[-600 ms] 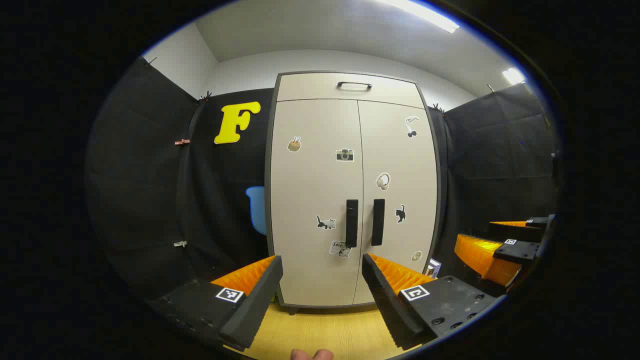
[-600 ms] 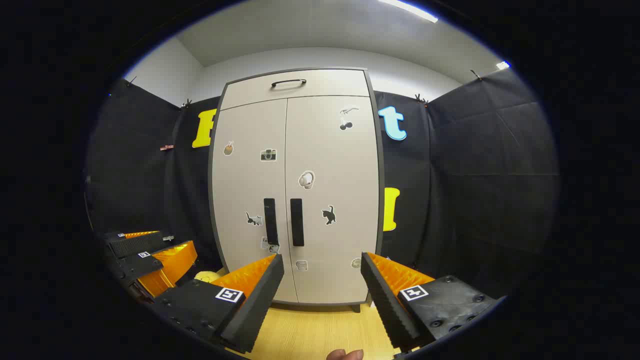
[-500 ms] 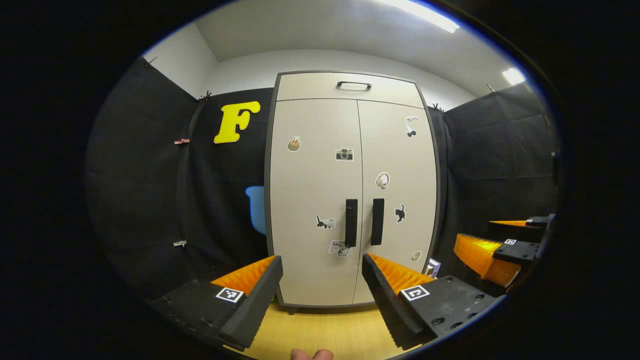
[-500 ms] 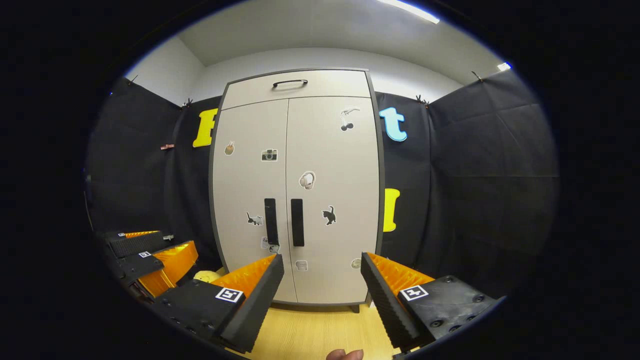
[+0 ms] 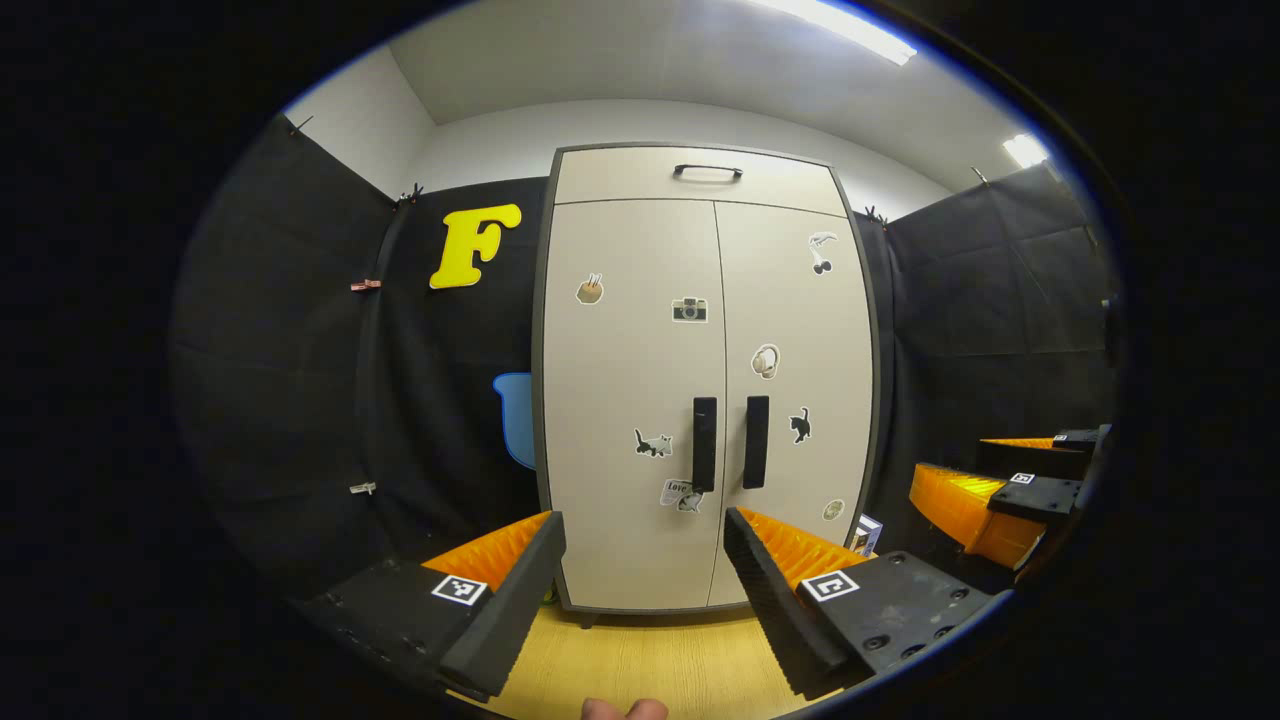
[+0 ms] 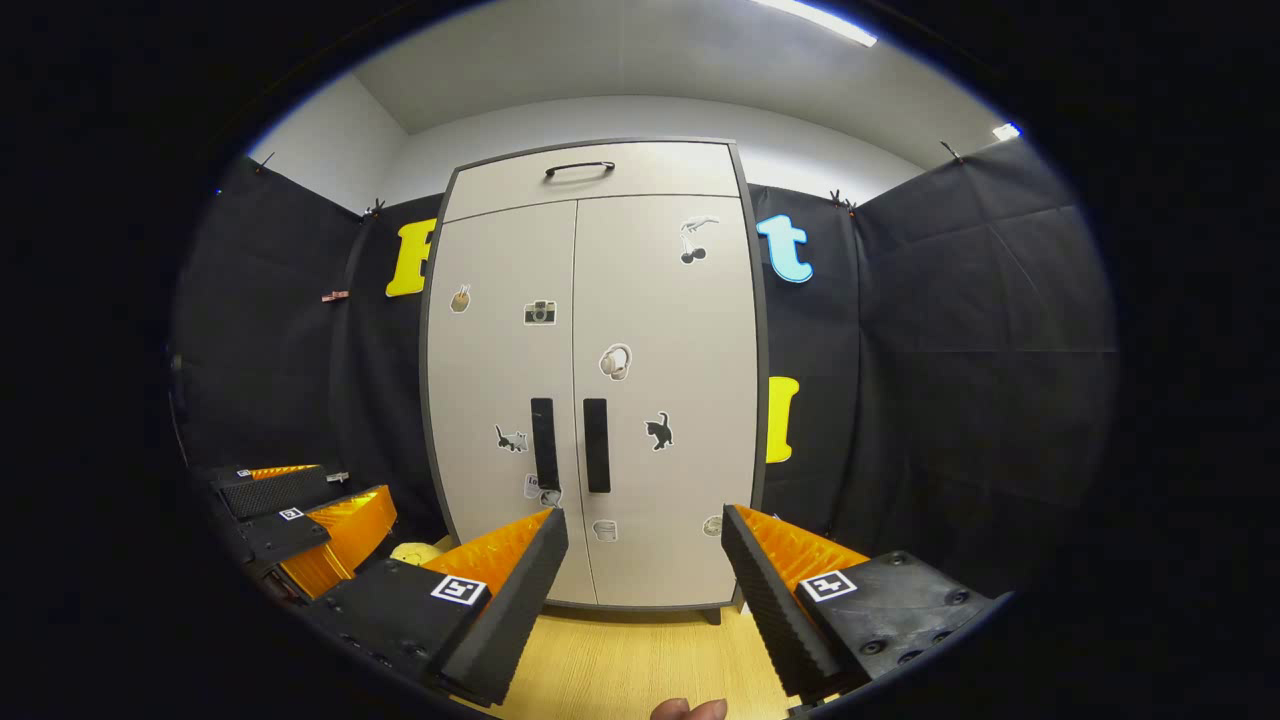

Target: Open the right door of the double-door shoe cabinet with the right hand, and open the left door with the left hand.

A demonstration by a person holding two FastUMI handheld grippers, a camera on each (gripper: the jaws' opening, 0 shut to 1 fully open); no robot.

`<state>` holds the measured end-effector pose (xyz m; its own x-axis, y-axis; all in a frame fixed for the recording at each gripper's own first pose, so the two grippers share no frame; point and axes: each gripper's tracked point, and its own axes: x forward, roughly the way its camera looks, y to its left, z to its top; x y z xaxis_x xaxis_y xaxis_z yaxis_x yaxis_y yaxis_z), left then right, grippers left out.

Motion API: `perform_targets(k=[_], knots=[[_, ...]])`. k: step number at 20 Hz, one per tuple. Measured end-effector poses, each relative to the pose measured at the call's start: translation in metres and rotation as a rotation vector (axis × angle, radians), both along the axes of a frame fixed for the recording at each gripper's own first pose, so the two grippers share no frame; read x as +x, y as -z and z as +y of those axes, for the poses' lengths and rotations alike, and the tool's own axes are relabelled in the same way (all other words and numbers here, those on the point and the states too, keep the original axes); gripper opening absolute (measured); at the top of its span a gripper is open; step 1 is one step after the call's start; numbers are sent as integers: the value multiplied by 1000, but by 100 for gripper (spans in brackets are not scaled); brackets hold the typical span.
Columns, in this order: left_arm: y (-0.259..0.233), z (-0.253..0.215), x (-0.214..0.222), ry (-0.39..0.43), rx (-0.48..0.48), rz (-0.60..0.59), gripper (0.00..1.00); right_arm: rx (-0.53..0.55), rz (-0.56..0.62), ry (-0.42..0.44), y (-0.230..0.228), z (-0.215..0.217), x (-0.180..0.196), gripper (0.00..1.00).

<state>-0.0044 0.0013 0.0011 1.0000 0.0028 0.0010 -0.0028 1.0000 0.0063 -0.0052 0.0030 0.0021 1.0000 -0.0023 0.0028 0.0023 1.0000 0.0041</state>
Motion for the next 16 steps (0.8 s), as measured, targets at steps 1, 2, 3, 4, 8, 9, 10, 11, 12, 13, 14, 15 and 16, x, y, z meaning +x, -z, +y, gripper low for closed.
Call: perform_targets(k=[1,2,3,4,8,9,10,11,12,13,14,15,16], knots=[[0,0,0,-3,0,-1,98,-2,-1,0,0,0,0,98],[0,0,-1,-4,0,-1,98,-3,-1,-1,-1,1,1,98],[0,1,-2,-5,-1,-2,98,-3,0,-2,0,2,0,98],[0,1,-2,-4,-3,-2,98,-3,2,-4,0,2,1,98],[2,3,0,3,-2,-8,98,-1,1,-4,1,5,4,98],[5,3,1,4,4,0,98,-2,-2,-5,1,6,8,98],[10,3,2,3,14,15,98,-4,-1,-9,1,8,14,98],[15,8,1,-9,25,30,98,-3,-1,-15,1,11,21,98],[18,14,-2,-23,30,40,98,0,-2,-23,0,14,30,98],[22,20,-4,-41,29,47,98,7,-7,-29,-2,17,40,98],[28,25,-7,-60,25,61,98,12,-14,-35,-4,22,51,98],[31,30,-9,-81,19,69,98,13,-20,-47,-5,28,63,98],[34,32,-12,-96,12,77,98,6,-28,-55,-5,33,76,97]])
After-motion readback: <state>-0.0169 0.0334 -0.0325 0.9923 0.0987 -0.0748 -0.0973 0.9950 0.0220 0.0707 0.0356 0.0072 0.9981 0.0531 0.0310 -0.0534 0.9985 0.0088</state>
